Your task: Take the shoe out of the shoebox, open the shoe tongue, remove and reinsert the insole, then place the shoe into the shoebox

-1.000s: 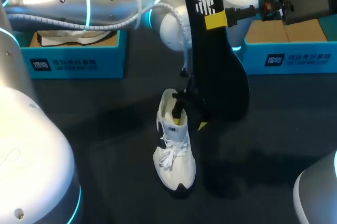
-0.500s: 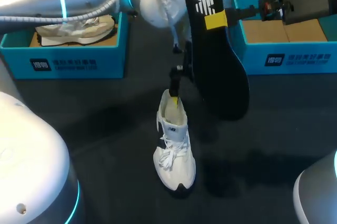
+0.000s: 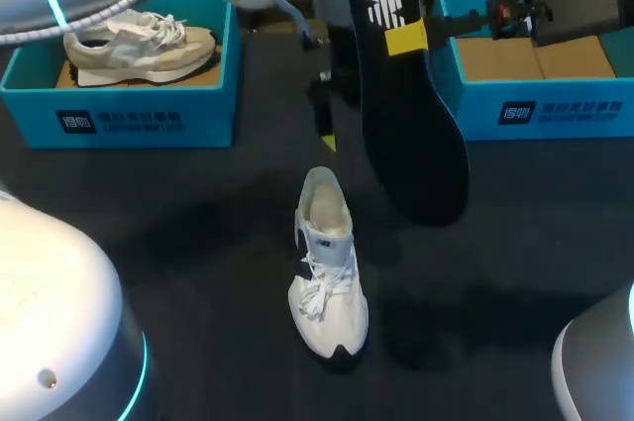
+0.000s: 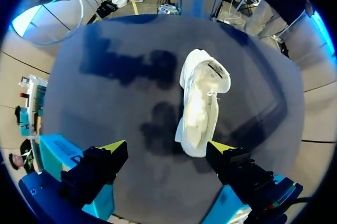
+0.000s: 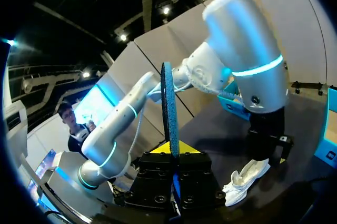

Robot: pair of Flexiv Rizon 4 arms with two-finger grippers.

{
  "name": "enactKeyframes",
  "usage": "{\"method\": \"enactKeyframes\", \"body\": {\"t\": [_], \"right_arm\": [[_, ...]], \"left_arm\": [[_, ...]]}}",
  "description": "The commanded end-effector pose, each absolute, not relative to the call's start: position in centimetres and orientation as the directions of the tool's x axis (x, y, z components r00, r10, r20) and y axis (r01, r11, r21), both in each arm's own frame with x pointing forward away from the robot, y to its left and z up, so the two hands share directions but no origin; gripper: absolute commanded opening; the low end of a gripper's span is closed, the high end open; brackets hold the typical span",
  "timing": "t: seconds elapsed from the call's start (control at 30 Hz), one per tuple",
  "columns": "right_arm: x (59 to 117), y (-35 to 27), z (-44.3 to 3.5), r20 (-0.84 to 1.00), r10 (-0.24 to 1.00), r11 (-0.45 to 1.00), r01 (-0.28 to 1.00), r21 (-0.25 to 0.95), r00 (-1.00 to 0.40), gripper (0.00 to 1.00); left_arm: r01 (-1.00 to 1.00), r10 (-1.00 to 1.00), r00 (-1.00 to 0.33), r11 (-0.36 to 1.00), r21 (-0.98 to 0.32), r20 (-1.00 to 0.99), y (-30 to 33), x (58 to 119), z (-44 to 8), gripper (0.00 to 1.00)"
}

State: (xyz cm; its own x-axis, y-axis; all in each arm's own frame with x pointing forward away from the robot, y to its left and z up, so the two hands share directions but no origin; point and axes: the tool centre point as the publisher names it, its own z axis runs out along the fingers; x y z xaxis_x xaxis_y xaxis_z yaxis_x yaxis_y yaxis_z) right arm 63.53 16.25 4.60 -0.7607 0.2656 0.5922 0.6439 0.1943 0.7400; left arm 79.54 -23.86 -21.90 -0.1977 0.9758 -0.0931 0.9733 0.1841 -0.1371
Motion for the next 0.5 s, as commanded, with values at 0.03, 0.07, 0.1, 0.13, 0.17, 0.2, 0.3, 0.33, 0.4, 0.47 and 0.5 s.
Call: {"method": "enactKeyframes", "body": {"t": [0.03,0.07,0.1,0.13,0.17,0.2,0.3,0.33,0.4,0.47,0.5], "right_arm": [[63.7,16.6,4.6,0.594,0.267,0.196,0.646,0.738,-0.759,0.00],[63.7,16.6,4.6,0.594,0.267,0.196,0.646,0.738,-0.759,0.00],[63.7,16.6,4.6,0.594,0.267,0.196,0.646,0.738,-0.759,0.00],[63.7,16.6,4.6,0.594,0.267,0.196,0.646,0.738,-0.759,0.00],[63.7,16.6,4.6,0.594,0.267,0.196,0.646,0.738,-0.759,0.00],[63.7,16.6,4.6,0.594,0.267,0.196,0.646,0.738,-0.759,0.00],[63.7,16.6,4.6,0.594,0.267,0.196,0.646,0.738,-0.759,0.00],[63.7,16.6,4.6,0.594,0.267,0.196,0.646,0.738,-0.759,0.00],[63.7,16.6,4.6,0.594,0.267,0.196,0.646,0.738,-0.759,0.00],[63.7,16.6,4.6,0.594,0.267,0.196,0.646,0.738,-0.759,0.00],[63.9,16.4,4.5,0.606,0.269,0.184,0.657,0.731,-0.749,0.00]], "left_arm": [[0.977,0.934,-0.207,0.182,-0.111,-0.290,-21.9,79.3,-18.3,1.00],[0.978,0.930,-0.207,0.183,-0.104,-0.304,-21.6,79.3,-17.7,1.00],[0.978,0.927,-0.207,0.186,-0.097,-0.314,-21.2,79.3,-17.3,1.00],[0.977,0.924,-0.211,0.194,-0.086,-0.318,-20.9,79.4,-17.0,1.00],[0.977,0.928,-0.213,0.206,-0.056,-0.304,-20.4,79.3,-16.6,1.00],[0.977,0.928,-0.213,0.206,-0.056,-0.304,-20.4,79.3,-16.6,1.00],[0.977,0.928,-0.213,0.206,-0.056,-0.304,-20.4,79.3,-16.6,1.00],[0.977,0.928,-0.213,0.206,-0.056,-0.304,-20.4,79.3,-16.6,1.00],[0.977,0.928,-0.213,0.206,-0.056,-0.304,-20.4,79.3,-16.6,1.00],[0.977,0.928,-0.213,0.206,-0.056,-0.304,-20.4,79.3,-16.6,1.00],[0.977,0.928,-0.213,0.206,-0.056,-0.304,-20.4,79.3,-16.6,1.00]]}}
